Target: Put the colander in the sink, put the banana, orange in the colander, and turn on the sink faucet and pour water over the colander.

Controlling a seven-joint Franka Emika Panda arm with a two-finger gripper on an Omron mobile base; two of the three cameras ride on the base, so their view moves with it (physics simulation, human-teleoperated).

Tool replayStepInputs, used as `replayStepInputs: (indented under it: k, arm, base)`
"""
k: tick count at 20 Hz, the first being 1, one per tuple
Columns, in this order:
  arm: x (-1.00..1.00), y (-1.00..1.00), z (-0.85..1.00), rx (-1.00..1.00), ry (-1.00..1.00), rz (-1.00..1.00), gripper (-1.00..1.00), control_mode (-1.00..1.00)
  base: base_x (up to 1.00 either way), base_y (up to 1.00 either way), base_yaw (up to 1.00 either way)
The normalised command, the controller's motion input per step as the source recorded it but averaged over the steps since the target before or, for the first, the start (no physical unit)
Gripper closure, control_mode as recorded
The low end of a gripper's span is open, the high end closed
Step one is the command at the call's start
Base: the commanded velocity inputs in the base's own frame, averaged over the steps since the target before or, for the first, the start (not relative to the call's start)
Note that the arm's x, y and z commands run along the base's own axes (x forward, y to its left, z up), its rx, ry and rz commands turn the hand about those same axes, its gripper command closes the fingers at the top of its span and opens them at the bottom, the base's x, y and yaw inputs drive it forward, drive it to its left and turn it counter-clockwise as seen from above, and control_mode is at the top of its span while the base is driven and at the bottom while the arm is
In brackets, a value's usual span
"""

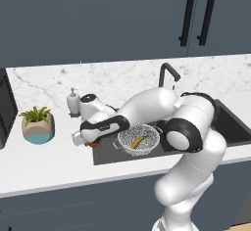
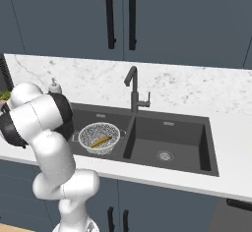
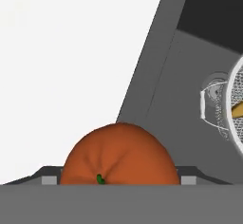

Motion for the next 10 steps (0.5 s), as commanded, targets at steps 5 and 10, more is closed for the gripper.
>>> replayStepInputs:
  k: [5,10]
  arm:
    - [0.43,-1.00,0.03,0.04,0.00,-0.06,1.00,-1.00]
    - [0.42,-1.00,0.00,0.01,0.00,-0.06,1.00,-1.00]
  base:
    - [0.00,0.00,0.00]
    - [0.00,0.00,0.00]
